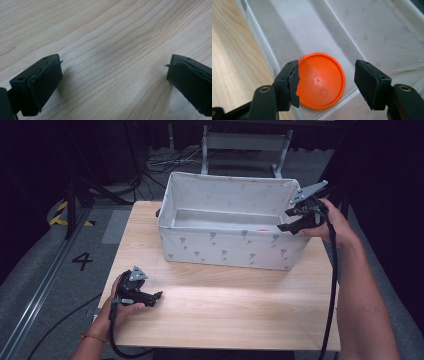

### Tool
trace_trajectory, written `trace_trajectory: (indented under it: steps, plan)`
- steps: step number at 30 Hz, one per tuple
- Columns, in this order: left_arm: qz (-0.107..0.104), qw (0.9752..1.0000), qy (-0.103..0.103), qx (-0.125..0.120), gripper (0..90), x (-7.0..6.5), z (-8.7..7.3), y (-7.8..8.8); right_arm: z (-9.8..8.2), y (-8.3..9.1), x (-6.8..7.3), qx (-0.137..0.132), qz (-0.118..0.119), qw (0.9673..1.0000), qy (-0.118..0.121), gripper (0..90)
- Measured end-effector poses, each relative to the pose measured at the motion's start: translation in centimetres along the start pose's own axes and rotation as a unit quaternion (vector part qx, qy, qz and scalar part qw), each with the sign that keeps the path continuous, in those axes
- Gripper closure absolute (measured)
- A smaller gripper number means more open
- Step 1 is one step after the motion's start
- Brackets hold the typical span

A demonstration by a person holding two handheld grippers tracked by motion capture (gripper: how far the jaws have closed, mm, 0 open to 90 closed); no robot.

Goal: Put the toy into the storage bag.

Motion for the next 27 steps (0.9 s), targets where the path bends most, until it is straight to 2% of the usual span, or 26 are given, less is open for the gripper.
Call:
trace_trajectory:
  steps: [3,7,11,14,17,20,22,26,27]
  plan:
    - [-0.001,1.0000,0.000,0.000,0.5,0.0,0.0,0.0,0.2,0.5,0.1,-0.019,-0.009,0.9998,-0.007,32.8]
    - [-0.001,1.0000,0.000,0.000,0.5,0.0,0.0,0.0,0.4,1.1,0.5,-0.051,-0.022,0.9977,-0.039,26.5]
    - [0.000,1.0000,0.000,0.000,0.5,0.0,0.0,0.0,0.3,2.0,1.1,-0.068,-0.040,0.9957,-0.049,25.7]
    - [-0.001,1.0000,0.000,0.000,0.5,0.0,0.0,0.0,-0.1,3.1,1.6,-0.086,-0.061,0.9926,-0.060,27.0]
    - [-0.001,1.0000,0.000,0.000,0.5,0.0,0.0,0.0,-0.8,4.4,2.2,-0.102,-0.079,0.9896,-0.063,26.4]
    - [0.000,1.0000,-0.001,0.000,0.5,0.0,0.0,0.0,-1.3,5.1,2.6,-0.110,-0.084,0.9883,-0.065,26.2]
    - [0.000,1.0000,0.000,0.000,0.5,0.0,0.0,0.0,-2.1,6.1,3.4,-0.122,-0.094,0.9859,-0.065,25.5]
    - [0.000,1.0000,0.001,0.000,0.5,0.0,0.0,0.0,-4.1,7.1,4.8,-0.134,-0.104,0.9838,-0.059,23.0]
    - [0.000,1.0000,0.001,0.000,0.5,0.0,0.0,0.0,-4.1,7.1,4.8,-0.134,-0.104,0.9838,-0.059,23.0]
Point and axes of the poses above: each handheld gripper's, and its own axes: y roughly backward along the jaws, z roughly out of its top, x roughly to its left, the point moved 5 cm from there along -y, roughly forward along the jaws, and after that the axes turned 8 degrees about -y, right-handed, at the moved point
